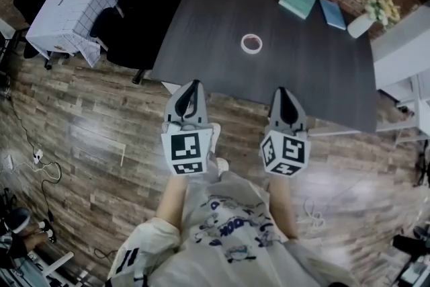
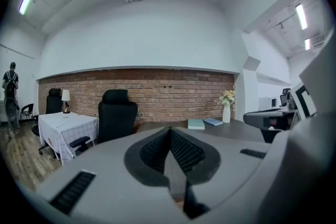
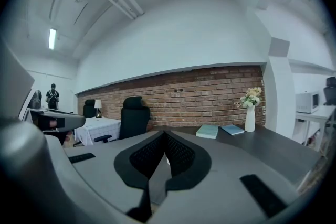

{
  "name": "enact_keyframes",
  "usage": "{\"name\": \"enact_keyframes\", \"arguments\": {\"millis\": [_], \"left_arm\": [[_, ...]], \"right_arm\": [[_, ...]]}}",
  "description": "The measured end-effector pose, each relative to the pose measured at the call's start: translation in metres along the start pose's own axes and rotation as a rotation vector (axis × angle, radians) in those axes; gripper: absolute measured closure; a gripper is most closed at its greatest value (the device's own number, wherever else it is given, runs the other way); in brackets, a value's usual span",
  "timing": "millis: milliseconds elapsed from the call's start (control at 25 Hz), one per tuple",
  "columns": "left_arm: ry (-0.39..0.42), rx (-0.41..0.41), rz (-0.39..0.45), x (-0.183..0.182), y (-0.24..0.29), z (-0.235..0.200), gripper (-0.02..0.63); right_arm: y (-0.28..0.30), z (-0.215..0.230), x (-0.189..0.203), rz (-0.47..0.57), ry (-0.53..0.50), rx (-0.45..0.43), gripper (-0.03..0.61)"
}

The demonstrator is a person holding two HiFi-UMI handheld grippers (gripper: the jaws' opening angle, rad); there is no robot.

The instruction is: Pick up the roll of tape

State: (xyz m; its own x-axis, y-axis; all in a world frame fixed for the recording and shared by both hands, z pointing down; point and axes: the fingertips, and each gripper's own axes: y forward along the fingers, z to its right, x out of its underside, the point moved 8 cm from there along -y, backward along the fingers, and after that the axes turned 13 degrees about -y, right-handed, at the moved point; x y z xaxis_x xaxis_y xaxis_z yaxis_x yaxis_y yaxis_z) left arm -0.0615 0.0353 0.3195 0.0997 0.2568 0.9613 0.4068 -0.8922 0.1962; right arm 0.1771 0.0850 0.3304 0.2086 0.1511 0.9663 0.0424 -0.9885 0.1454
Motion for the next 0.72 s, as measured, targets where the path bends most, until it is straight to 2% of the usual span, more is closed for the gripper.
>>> {"name": "enact_keyframes", "arguments": {"millis": [720], "left_arm": [[0.005,0.066,-0.078,-0.019,0.167,-0.044,0.611]], "right_arm": [[0.154,0.016,0.0,-0.081,-0.044,0.039,0.574]]}}
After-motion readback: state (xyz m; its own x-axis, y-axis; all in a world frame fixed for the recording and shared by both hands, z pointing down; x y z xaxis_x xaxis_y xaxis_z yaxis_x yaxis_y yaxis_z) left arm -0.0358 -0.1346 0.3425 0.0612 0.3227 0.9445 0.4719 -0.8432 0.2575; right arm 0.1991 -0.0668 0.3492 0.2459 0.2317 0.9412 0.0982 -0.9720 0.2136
